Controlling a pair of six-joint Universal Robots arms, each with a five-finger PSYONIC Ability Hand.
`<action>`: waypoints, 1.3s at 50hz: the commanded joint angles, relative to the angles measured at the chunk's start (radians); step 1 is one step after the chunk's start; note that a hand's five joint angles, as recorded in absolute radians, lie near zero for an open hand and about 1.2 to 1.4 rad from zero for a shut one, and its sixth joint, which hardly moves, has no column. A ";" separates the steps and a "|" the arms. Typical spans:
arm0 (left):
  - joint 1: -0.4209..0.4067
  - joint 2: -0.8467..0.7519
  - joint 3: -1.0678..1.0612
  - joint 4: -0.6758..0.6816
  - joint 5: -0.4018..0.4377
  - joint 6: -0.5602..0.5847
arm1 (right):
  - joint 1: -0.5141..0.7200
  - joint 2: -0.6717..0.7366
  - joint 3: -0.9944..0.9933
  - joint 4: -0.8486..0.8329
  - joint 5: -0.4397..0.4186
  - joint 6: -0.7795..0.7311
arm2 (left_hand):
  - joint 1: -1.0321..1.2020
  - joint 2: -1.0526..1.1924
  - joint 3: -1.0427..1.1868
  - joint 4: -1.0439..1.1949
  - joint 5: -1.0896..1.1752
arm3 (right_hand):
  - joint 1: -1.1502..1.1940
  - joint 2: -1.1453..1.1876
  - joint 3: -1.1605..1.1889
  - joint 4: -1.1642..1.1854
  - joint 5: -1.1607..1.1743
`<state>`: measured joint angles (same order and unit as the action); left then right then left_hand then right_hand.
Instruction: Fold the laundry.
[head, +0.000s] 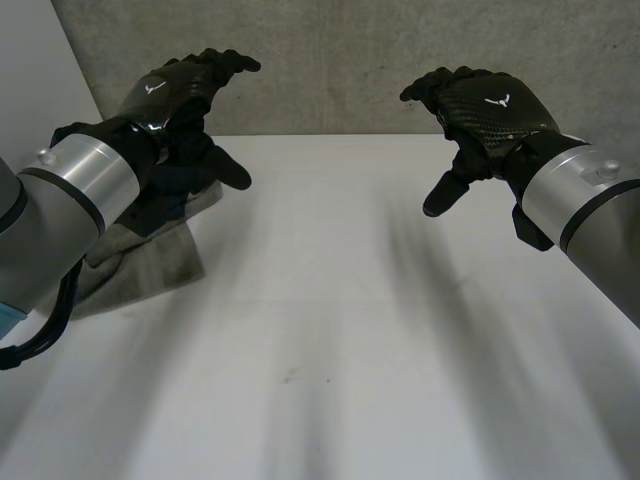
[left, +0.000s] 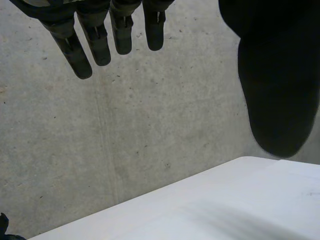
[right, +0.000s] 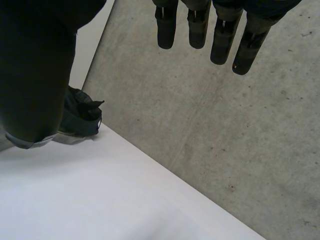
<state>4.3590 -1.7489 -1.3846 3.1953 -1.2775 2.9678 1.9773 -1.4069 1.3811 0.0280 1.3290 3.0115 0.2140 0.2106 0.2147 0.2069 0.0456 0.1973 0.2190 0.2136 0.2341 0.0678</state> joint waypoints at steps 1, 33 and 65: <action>0.005 -0.024 0.004 0.008 0.007 0.002 | 0.000 0.005 0.000 0.004 -0.004 -0.005 | -0.033 -0.029 -0.033 -0.026 -0.039 | -0.023 -0.044 -0.039 -0.060 -0.068; 0.237 -0.786 0.597 0.160 -0.111 0.435 | -0.002 0.049 0.016 0.003 0.001 -0.045 | 0.046 0.050 0.046 0.053 0.040 | -0.023 -0.044 -0.039 -0.060 -0.068; 0.142 -0.698 0.526 0.337 -0.098 0.550 | -0.005 0.088 0.010 -0.007 0.002 -0.052 | 1.182 1.186 1.182 1.189 1.176 | -0.023 -0.044 -0.039 -0.060 -0.068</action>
<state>4.5915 -2.6714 -0.6276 3.4088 -1.3754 3.5035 1.9745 -1.3106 1.3941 0.0201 1.3303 2.9590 1.1398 1.1925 1.1870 1.1979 0.9488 0.1973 0.2190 0.2136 0.2341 0.0678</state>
